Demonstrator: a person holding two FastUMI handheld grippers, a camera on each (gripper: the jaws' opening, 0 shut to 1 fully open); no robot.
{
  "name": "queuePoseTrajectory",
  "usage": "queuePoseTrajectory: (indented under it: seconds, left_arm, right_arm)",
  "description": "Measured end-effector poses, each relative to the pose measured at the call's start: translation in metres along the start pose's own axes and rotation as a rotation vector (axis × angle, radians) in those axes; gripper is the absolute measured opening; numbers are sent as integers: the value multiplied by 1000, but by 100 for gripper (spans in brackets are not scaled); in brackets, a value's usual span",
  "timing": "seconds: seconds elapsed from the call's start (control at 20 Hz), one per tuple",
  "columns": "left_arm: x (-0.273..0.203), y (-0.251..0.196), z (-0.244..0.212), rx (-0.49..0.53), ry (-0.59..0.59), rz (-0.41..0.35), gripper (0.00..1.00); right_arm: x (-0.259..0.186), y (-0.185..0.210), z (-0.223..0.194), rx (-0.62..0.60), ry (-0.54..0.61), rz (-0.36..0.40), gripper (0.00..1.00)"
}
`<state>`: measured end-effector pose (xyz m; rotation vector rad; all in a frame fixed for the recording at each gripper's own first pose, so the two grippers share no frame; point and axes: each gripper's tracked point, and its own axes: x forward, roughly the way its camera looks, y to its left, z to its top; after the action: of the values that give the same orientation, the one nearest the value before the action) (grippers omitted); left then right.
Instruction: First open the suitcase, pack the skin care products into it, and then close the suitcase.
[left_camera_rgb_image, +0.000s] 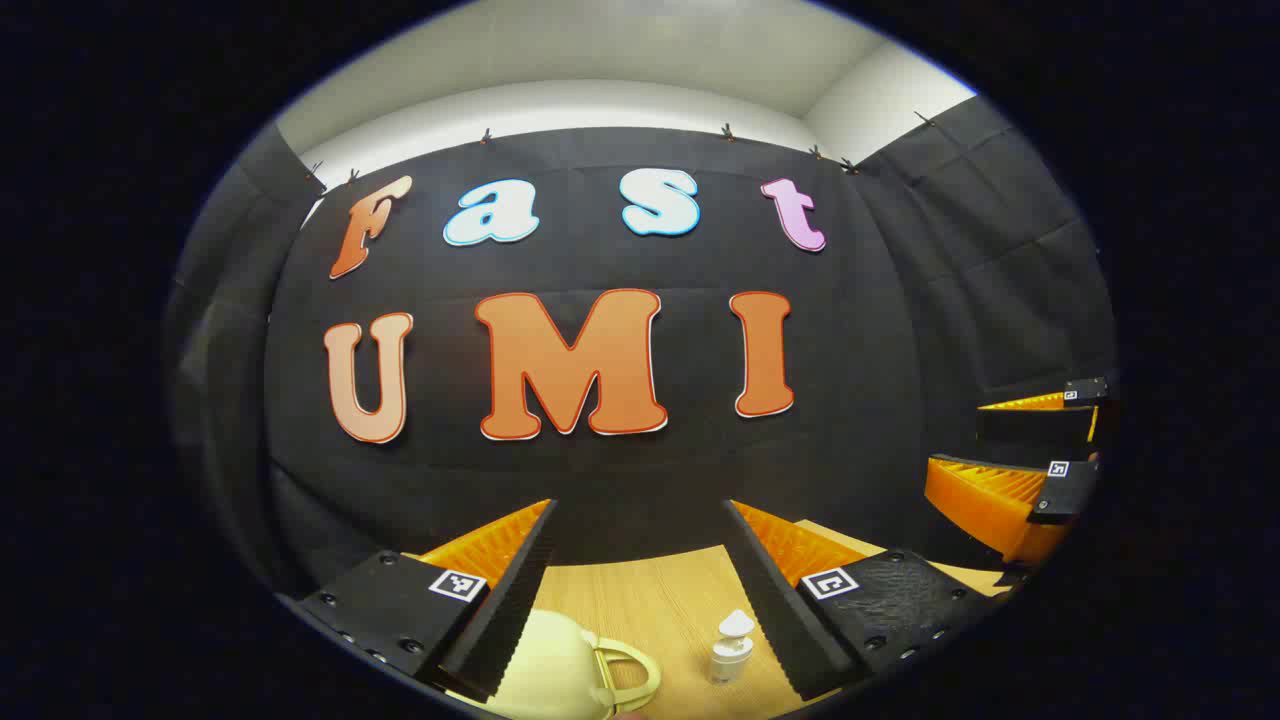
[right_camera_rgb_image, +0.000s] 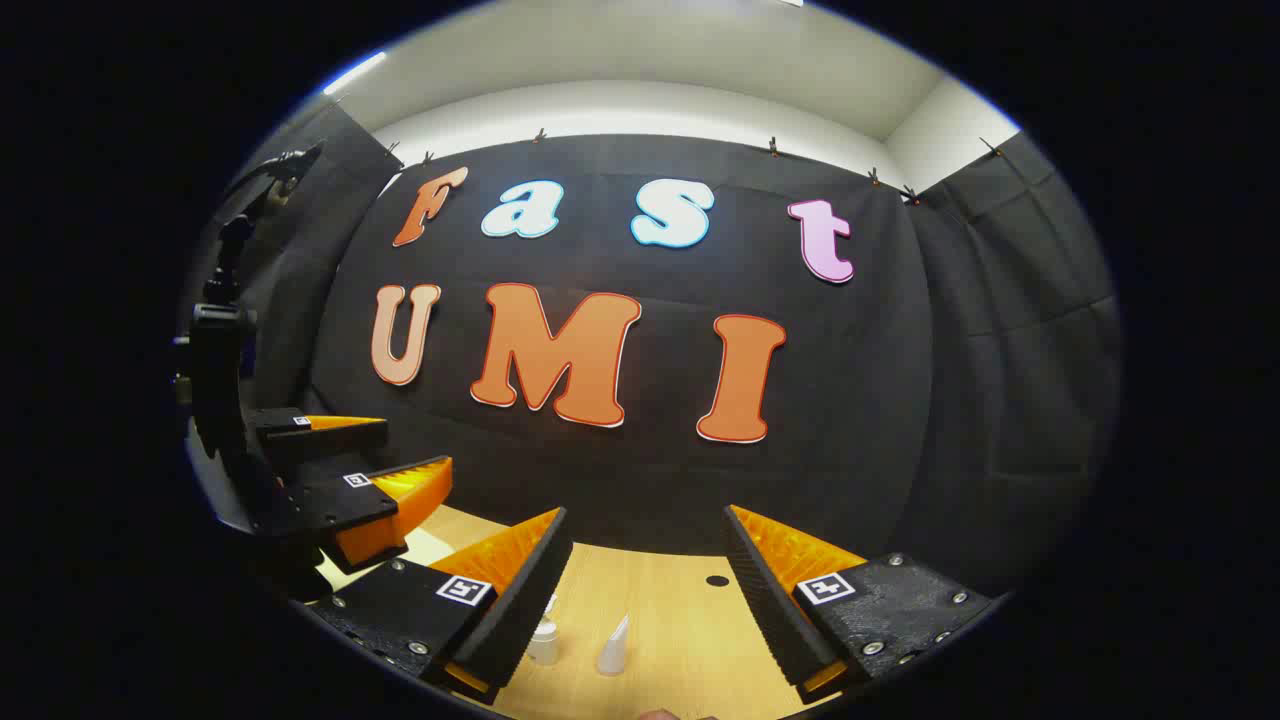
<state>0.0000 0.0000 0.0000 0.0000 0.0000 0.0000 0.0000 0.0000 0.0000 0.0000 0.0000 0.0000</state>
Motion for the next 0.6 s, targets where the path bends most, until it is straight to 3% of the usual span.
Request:
queuePoseTrajectory:
  seconds: [0.35,0.6]
  left_arm:
    - [-1,-5,-8,6,27,21,99]
    - [2,-7,-7,6,29,25,99]
  right_arm:
    - [8,-4,-9,28,11,25,92]
    - [12,-5,-13,12,15,40,95]
